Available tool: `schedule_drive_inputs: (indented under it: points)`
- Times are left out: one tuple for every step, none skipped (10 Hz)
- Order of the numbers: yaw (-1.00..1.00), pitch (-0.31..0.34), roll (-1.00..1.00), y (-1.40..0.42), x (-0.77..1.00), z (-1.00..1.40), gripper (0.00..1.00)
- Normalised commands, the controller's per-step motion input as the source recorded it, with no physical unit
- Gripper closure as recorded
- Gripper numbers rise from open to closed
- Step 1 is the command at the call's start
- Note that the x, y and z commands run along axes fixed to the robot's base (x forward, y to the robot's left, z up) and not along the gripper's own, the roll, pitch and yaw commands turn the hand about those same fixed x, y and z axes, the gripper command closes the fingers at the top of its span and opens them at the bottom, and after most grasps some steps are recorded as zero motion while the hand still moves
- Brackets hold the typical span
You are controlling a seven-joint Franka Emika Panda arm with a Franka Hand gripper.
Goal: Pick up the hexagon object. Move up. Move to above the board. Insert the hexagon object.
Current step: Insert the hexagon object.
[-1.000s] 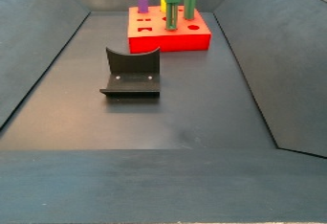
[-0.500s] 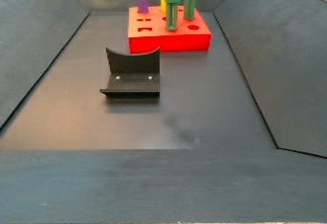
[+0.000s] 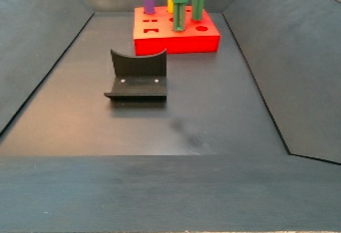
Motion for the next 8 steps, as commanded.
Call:
schedule_drive_inputs:
  points:
    - [0.0,-0.003,0.0,0.0,-0.02,0.0,1.0]
    - [0.03,-0.01,0.02,0.22,-0.4,-0.29,1.0]
    - [0.18,0.0,0.05,0.41,-0.43,-0.53,1.0]
    - [0.25,-0.017,0.06,0.44,-0.57,-0.7,1.0]
    - [0.26,-0.069,0.07,0.39,-0.62,-0.76,1.0]
    - [0.34,-0.057,0.02,0.41,-0.2,-0.77,1.0]
    - [0.35,-0.099,0.0,0.25,0.0,-0.84,1.0]
    - [0.26,-0.156,0.0,0.07,0.0,-0.93,1.0]
